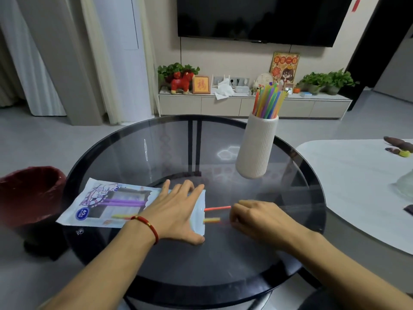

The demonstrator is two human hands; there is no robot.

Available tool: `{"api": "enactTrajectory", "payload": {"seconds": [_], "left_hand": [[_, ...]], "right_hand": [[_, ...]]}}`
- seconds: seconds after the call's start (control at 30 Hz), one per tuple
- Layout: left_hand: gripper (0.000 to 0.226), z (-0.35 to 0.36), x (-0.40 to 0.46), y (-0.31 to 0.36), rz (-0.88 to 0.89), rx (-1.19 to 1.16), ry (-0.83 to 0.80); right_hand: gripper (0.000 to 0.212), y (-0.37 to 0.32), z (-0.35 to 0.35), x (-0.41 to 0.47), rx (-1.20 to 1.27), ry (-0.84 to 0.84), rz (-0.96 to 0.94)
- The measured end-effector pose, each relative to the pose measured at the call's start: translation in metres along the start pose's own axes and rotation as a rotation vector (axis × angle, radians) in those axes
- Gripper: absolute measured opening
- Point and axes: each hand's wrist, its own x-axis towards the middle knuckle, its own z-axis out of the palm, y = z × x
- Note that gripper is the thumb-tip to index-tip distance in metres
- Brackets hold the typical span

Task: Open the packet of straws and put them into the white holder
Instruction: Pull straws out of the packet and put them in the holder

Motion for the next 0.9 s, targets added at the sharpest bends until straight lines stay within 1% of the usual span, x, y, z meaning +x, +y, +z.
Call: {"api": "enactTrajectory", "payload": {"seconds": [0.07, 0.1, 0.13, 0.2, 0.27, 0.3, 0.4, 0.47, 0.53, 0.6, 0.63, 0.7, 0.77, 0.8, 0.83, 0.9], "left_hand": [[0.114, -0.002, -0.001, 0.003, 0.021, 0.034, 0.053], [0.108, -0.003, 0.0, 0.005, 0.033, 0.052, 0.081], [0.104, -0.004, -0.002, 0.006, 0.036, 0.073, 0.104], [0.101, -0.008, -0.003, 0.011, 0.043, 0.119, 0.141], [0.103, -0.014, -0.003, 0.016, 0.052, 0.191, 0.188], [0.105, -0.018, -0.004, 0.018, 0.06, 0.228, 0.205], [0.107, -0.032, -0.003, 0.025, 0.092, 0.333, 0.209], [0.108, -0.044, 0.001, 0.03, 0.124, 0.425, 0.206], [0.111, -0.056, 0.005, 0.034, 0.154, 0.525, 0.192], [0.115, -0.067, 0.01, 0.037, 0.191, 0.631, 0.17], [0.118, -0.072, 0.012, 0.038, 0.207, 0.68, 0.164], [0.12, -0.08, 0.015, 0.037, 0.229, 0.752, 0.162], [0.12, -0.084, 0.017, 0.035, 0.25, 0.804, 0.174], [0.122, -0.085, 0.018, 0.034, 0.26, 0.822, 0.177], [0.124, -0.086, 0.017, 0.032, 0.268, 0.836, 0.171], [0.124, -0.084, 0.016, 0.027, 0.268, 0.838, 0.175]], "right_hand": [[0.022, -0.006, -0.001, 0.003, -0.022, 0.16, -0.037], [0.027, -0.006, -0.002, 0.005, -0.008, 0.208, -0.021], [0.031, -0.007, -0.002, 0.008, 0.032, 0.244, 0.016], [0.032, -0.008, 0.0, 0.015, 0.147, 0.291, 0.147], [0.027, -0.011, 0.006, 0.021, 0.312, 0.312, 0.266], [0.026, -0.012, 0.008, 0.024, 0.395, 0.297, 0.3], [0.041, -0.023, 0.013, 0.03, 0.47, 0.176, 0.312], [0.046, -0.031, 0.014, 0.034, 0.56, 0.151, 0.317], [0.055, -0.039, 0.014, 0.038, 0.675, 0.163, 0.321], [0.052, -0.045, 0.017, 0.045, 0.935, 0.172, 0.347], [0.051, -0.047, 0.018, 0.05, 1.103, 0.141, 0.385], [0.058, -0.051, 0.017, 0.058, 1.402, 0.031, 0.476], [0.066, -0.051, 0.018, 0.064, 1.593, -0.071, 0.509], [0.065, -0.049, 0.019, 0.066, 1.647, -0.106, 0.49], [0.06, -0.047, 0.02, 0.066, 1.681, -0.123, 0.461], [0.045, -0.042, 0.021, 0.065, 1.719, -0.102, 0.416]]}}
